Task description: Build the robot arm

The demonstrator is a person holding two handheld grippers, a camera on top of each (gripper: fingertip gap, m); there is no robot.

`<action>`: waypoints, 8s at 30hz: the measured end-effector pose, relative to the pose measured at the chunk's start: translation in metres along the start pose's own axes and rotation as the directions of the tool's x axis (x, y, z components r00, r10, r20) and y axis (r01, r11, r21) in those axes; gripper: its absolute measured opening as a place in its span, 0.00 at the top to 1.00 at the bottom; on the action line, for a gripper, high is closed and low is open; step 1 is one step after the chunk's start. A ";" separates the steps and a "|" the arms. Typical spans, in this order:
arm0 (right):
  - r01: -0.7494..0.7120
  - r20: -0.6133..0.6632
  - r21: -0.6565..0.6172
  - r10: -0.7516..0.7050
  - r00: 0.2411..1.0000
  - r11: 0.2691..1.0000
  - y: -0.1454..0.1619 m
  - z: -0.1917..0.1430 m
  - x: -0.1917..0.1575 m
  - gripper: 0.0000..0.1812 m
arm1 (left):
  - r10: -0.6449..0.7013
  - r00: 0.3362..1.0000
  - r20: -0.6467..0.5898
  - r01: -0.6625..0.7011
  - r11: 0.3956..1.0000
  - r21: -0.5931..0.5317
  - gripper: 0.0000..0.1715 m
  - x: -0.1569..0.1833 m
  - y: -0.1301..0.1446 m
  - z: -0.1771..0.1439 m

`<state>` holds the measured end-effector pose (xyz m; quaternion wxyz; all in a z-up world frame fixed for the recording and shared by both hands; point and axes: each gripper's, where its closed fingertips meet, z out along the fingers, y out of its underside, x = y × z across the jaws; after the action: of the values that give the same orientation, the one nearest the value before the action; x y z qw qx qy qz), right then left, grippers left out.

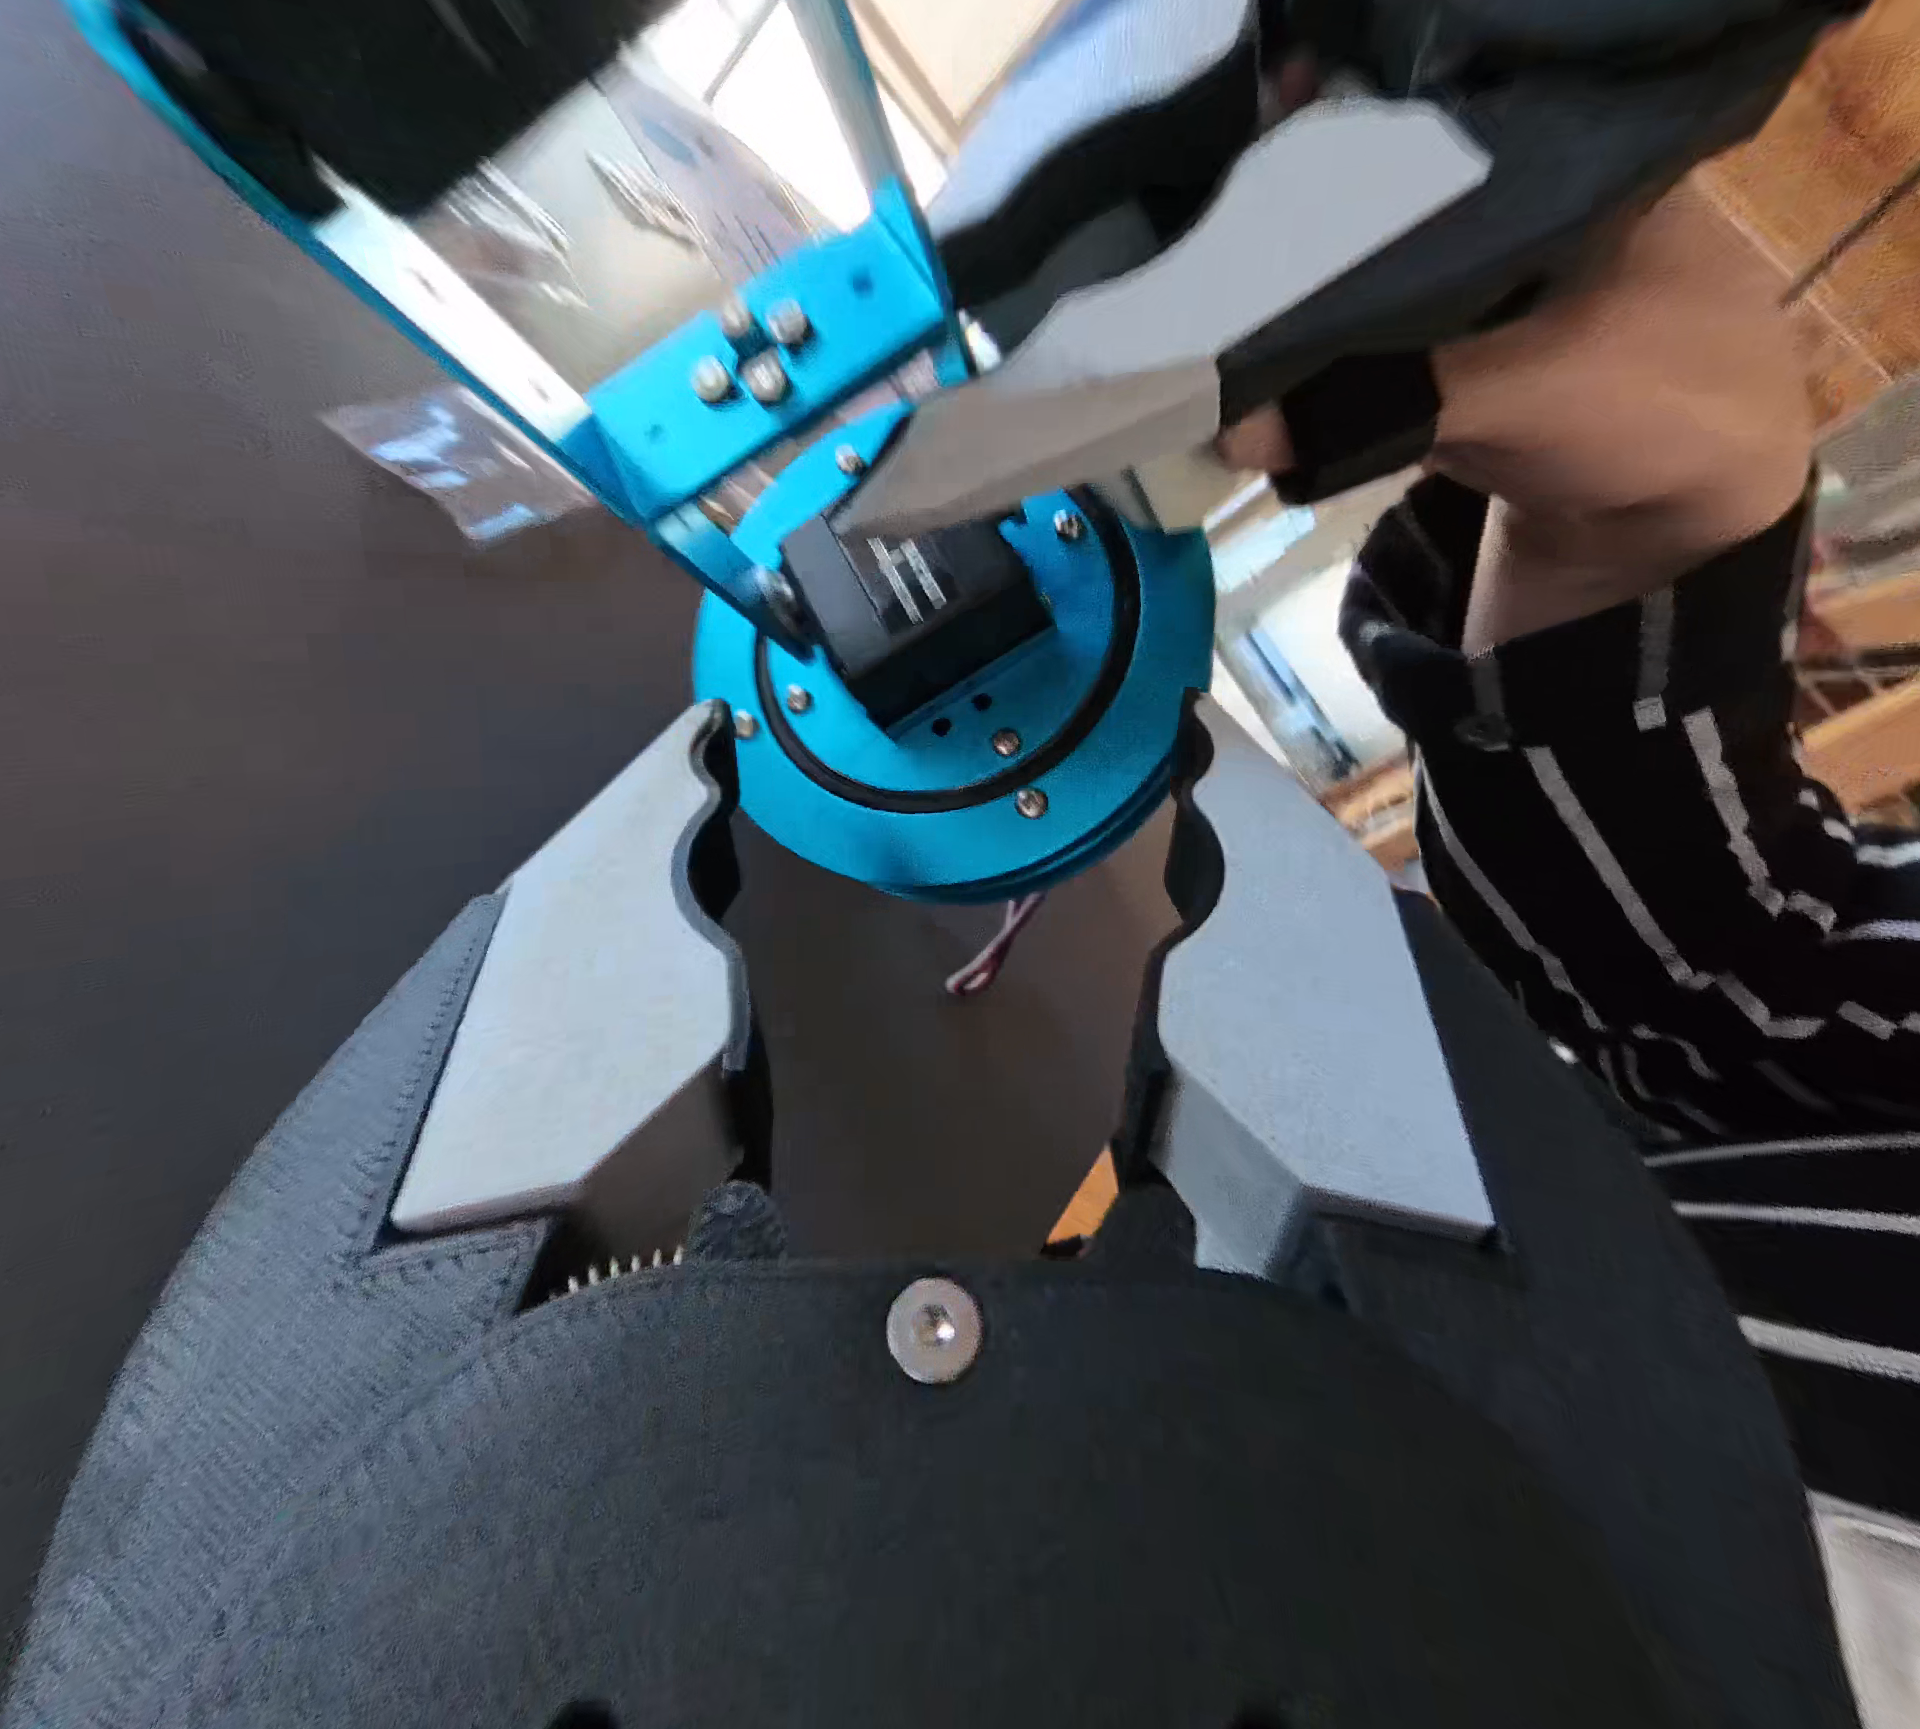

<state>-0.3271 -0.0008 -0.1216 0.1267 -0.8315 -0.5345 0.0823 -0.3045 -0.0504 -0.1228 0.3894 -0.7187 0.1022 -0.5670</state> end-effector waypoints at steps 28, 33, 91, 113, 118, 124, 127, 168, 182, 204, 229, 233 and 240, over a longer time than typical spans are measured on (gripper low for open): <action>0.050 -0.027 -0.300 -0.060 0.998 0.953 -0.012 0.033 -0.006 0.87 | -0.048 0.980 0.193 0.005 0.976 0.220 0.55 -0.053 -0.024 -0.166; 0.049 -0.043 -0.325 -0.066 0.997 0.944 -0.013 0.036 -0.005 0.87 | -0.059 0.970 0.236 0.005 0.975 0.222 0.56 -0.065 -0.020 -0.194; 0.121 -0.100 -0.197 -0.143 0.985 0.973 -0.008 0.036 -0.014 0.88 | 0.408 0.857 0.314 -0.233 0.851 -0.471 0.83 -0.142 -0.096 -0.197; 0.136 -0.090 -0.195 -0.156 0.984 0.971 -0.007 0.036 -0.016 0.88 | 0.276 0.863 0.423 -0.063 0.890 -0.451 0.99 -0.142 -0.090 -0.166; 0.136 -0.086 -0.222 -0.158 0.984 0.965 -0.008 0.038 -0.016 0.88 | 0.277 0.857 0.435 -0.050 0.884 -0.464 0.99 -0.144 -0.085 -0.160; 0.146 -0.086 -0.242 -0.171 0.981 0.959 -0.009 0.039 -0.017 0.88 | 0.111 0.899 0.424 0.087 0.903 -0.421 0.99 -0.150 -0.083 -0.161; 0.151 -0.084 -0.239 -0.175 0.981 0.959 -0.009 0.039 -0.017 0.88 | 0.033 0.915 0.401 0.147 0.900 -0.410 0.99 -0.151 -0.080 -0.160; 0.142 -0.091 -0.209 -0.164 0.982 0.968 -0.014 0.046 -0.017 0.88 | 0.352 0.678 0.645 0.114 0.817 -0.565 0.98 -0.160 -0.070 -0.154; 0.147 -0.092 -0.206 -0.169 0.981 0.968 -0.015 0.046 -0.018 0.88 | 0.288 0.729 0.621 0.047 0.884 -0.466 0.85 -0.142 -0.084 -0.172; 0.147 -0.093 -0.260 -0.176 0.980 0.954 -0.012 0.052 -0.012 0.88 | 0.212 0.817 0.536 0.047 0.903 -0.428 0.87 -0.139 -0.077 -0.177; 0.157 -0.036 -0.303 -0.176 0.984 0.940 -0.011 0.054 -0.009 0.87 | 0.193 0.827 0.527 0.048 0.911 -0.410 0.87 -0.145 -0.080 -0.185; 0.166 -0.040 -0.295 -0.186 0.982 0.941 -0.012 0.054 -0.008 0.86 | 0.192 0.827 0.528 0.046 0.913 -0.404 0.87 -0.145 -0.081 -0.186; 0.164 -0.035 -0.291 -0.181 0.983 0.943 -0.012 0.054 -0.009 0.86 | 0.190 0.829 0.526 0.043 0.916 -0.398 0.87 -0.145 -0.082 -0.187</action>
<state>-0.3555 0.0028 -0.1701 0.0279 -0.7932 -0.6075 -0.0328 -0.5445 0.0075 -0.1640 0.2715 -0.9104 0.1248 -0.2862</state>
